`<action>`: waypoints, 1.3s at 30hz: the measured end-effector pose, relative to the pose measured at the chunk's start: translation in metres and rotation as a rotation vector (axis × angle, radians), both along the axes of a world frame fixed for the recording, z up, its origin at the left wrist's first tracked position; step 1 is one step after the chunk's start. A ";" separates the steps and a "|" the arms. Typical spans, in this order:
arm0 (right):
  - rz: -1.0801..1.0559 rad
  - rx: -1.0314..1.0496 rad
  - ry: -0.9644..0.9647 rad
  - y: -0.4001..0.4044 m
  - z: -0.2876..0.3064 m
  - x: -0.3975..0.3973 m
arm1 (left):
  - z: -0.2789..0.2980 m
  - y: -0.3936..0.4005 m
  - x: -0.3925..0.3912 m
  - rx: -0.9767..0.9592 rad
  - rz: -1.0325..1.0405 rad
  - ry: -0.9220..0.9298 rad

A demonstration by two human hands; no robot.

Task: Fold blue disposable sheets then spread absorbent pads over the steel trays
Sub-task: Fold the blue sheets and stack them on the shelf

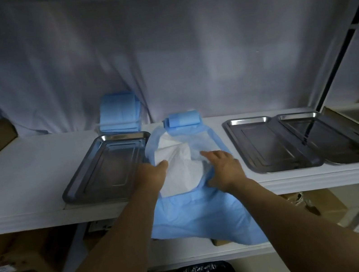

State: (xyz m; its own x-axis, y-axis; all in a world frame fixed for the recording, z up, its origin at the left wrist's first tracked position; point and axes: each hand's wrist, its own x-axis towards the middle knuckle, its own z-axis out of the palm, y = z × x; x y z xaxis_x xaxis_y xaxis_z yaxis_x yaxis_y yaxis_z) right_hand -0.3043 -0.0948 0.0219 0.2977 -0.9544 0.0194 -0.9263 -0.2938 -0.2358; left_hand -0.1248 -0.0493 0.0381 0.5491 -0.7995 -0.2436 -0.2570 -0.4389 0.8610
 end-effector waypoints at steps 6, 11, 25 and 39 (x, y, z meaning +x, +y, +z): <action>0.048 -0.053 -0.294 -0.016 -0.002 0.018 | 0.044 -0.046 -0.002 -0.298 -0.063 0.354; -0.399 -0.025 -0.902 -0.061 0.015 0.013 | 0.083 -0.082 -0.028 -0.419 -0.309 0.710; -0.569 0.122 -0.646 -0.123 -0.014 -0.004 | -0.026 -0.142 0.008 0.022 0.000 -0.122; -0.344 -0.237 -0.615 -0.134 0.015 0.023 | -0.020 -0.135 0.008 -0.103 -0.213 0.189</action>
State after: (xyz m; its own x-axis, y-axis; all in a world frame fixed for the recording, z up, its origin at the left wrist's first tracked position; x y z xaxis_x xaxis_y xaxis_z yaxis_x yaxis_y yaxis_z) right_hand -0.2813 -0.2290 0.0366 -0.1486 -0.9412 0.3035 -0.6965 -0.1183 -0.7077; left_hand -0.1171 -0.1846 0.0185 0.3188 -0.9177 -0.2372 -0.1650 -0.3002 0.9395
